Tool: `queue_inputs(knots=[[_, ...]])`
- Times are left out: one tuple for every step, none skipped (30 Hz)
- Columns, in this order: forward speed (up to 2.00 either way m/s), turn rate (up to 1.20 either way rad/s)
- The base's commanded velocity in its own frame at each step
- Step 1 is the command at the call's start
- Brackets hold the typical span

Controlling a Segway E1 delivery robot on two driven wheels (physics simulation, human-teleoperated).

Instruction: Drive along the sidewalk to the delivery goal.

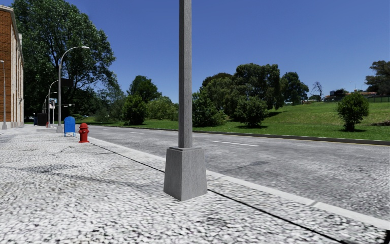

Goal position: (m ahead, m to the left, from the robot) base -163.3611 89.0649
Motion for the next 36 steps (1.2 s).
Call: queue_inputs(knots=[[0.0, 0.0], [0.0, 0.0], [0.0, 0.0], [0.0, 0.0], [0.0, 0.0], [0.0, 0.0], [0.0, 0.0], [0.0, 0.0], [0.0, 0.0], [0.0, 0.0], [0.0, 0.0], [0.0, 0.0], [0.0, 0.0], [0.0, 0.0], [0.0, 0.0], [0.0, 0.0], [0.0, 0.0], [0.0, 0.0], [0.0, 0.0], [0.0, 0.0], [0.0, 0.0], [0.0, 0.0], [0.0, 0.0], [0.0, 0.0], [0.0, 0.0], [0.0, 0.0], [0.0, 0.0], [0.0, 0.0], [0.0, 0.0], [0.0, 0.0], [-0.07, 0.0], [-0.07, 0.0], [-0.17, 0.0], [-0.3, 0.0], [-0.37, 0.0], [-0.39, 0.0]])
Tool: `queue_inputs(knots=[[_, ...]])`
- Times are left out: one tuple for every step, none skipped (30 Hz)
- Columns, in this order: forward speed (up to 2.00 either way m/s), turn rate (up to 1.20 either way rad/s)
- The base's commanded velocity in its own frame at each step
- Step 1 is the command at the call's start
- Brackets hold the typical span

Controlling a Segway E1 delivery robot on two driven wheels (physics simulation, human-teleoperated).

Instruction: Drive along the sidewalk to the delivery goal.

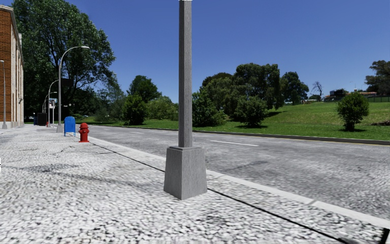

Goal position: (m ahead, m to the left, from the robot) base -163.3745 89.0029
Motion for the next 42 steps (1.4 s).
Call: queue_inputs(knots=[[-0.39, 0.0], [-0.4, 0.0], [-0.4, 0.0], [-0.4, 0.0], [-0.4, 0.0], [-0.4, 0.0], [-0.4, 0.0], [-0.4, 0.0], [-0.4, 0.0], [-0.4, 0.0], [-0.4, 0.0], [-0.4, 0.0], [-0.39, 0.0], [-0.39, 0.0], [-0.38, 0.0], [-0.37, 0.0], [-0.37, -0.08], [-0.38, -0.7], [-0.39, -0.72], [-0.39, -0.72], [-0.39, -0.73], [-0.39, -0.73], [-0.42, -0.73], [-0.42, -0.73], [-0.42, -0.74], [-0.42, -0.74], [-0.42, -0.74], [-0.42, -0.74], [-0.42, -0.75], [-0.42, -0.75], [-0.42, -0.77], [-0.42, -0.77], [-0.42, -0.77], [-0.42, -0.77], [-0.42, -0.77], [-0.42, -0.77], [-0.42, -0.77], [-0.42, -0.77], [-0.42, -0.77], [-0.43, -0.77], [-0.44, -0.77], [-0.54, -0.77]])
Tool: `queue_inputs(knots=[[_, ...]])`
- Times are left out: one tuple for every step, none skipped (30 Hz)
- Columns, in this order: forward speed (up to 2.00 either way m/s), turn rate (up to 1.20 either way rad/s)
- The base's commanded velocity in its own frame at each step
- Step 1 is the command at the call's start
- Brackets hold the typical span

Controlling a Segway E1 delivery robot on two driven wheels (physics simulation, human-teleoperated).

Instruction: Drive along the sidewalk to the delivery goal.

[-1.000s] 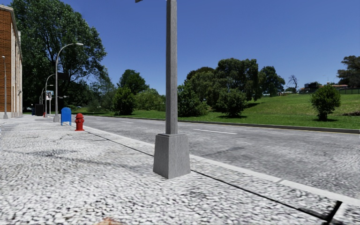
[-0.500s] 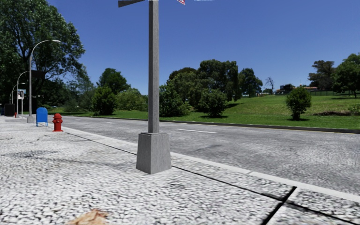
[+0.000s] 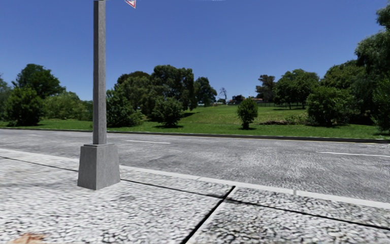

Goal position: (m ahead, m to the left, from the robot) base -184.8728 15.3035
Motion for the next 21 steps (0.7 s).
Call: queue_inputs(knots=[[-0.58, -0.77], [-0.58, -0.77], [-0.59, -0.77], [-0.59, -0.77], [-0.59, -0.77], [-0.59, -0.77], [-0.59, -0.77], [-0.59, -0.77], [-0.59, -0.77], [-0.59, -0.77], [-0.59, -0.77], [-0.59, -0.77], [-0.59, -0.77], [-0.59, -0.77], [-0.59, -0.77], [-0.59, -0.77], [-0.59, -0.77], [-0.59, -0.77], [-0.59, -0.77], [-0.59, -0.77], [-0.59, -0.73]])
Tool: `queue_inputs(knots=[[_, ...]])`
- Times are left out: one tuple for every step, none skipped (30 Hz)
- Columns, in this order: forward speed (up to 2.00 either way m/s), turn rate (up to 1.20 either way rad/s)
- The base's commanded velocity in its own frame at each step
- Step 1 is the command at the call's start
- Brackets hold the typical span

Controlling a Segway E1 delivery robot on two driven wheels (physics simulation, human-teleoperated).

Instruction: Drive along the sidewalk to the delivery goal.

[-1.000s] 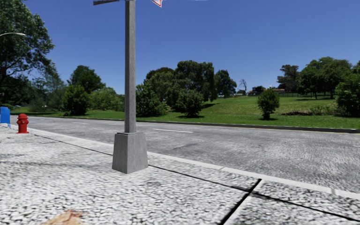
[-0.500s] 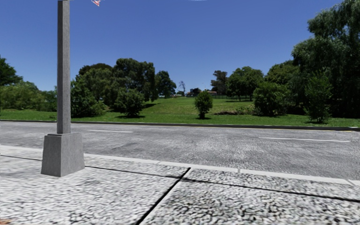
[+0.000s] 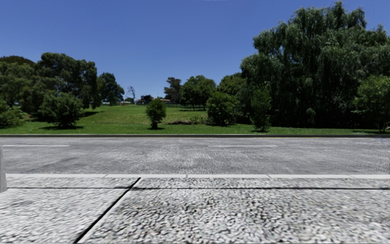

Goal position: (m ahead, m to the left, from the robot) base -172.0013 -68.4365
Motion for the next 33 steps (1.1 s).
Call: queue_inputs(knots=[[-0.59, -0.67], [-0.59, -0.67], [-0.58, -0.55], [-0.56, -0.41], [-0.55, -0.29], [-0.55, -0.29], [-0.52, -0.07], [0.0, 0.0], [0.0, 0.0], [0.0, 0.0], [0.0, 0.0], [0.0, 0.0], [0.0, 0.0], [0.0, 0.0], [0.0, 0.0], [0.0, 0.0], [0.0, 0.0], [0.0, 0.0], [0.0, 0.0], [0.0, 0.0], [0.0, -0.04], [0.0, -0.26], [0.0, -0.43], [0.0, -0.43], [0.0, -0.49], [0.33, -0.56], [0.7, -0.58], [0.7, -0.58], [0.86, -0.58], [0.93, -0.59], [0.97, -0.59], [0.98, -0.59], [0.98, -0.59]])
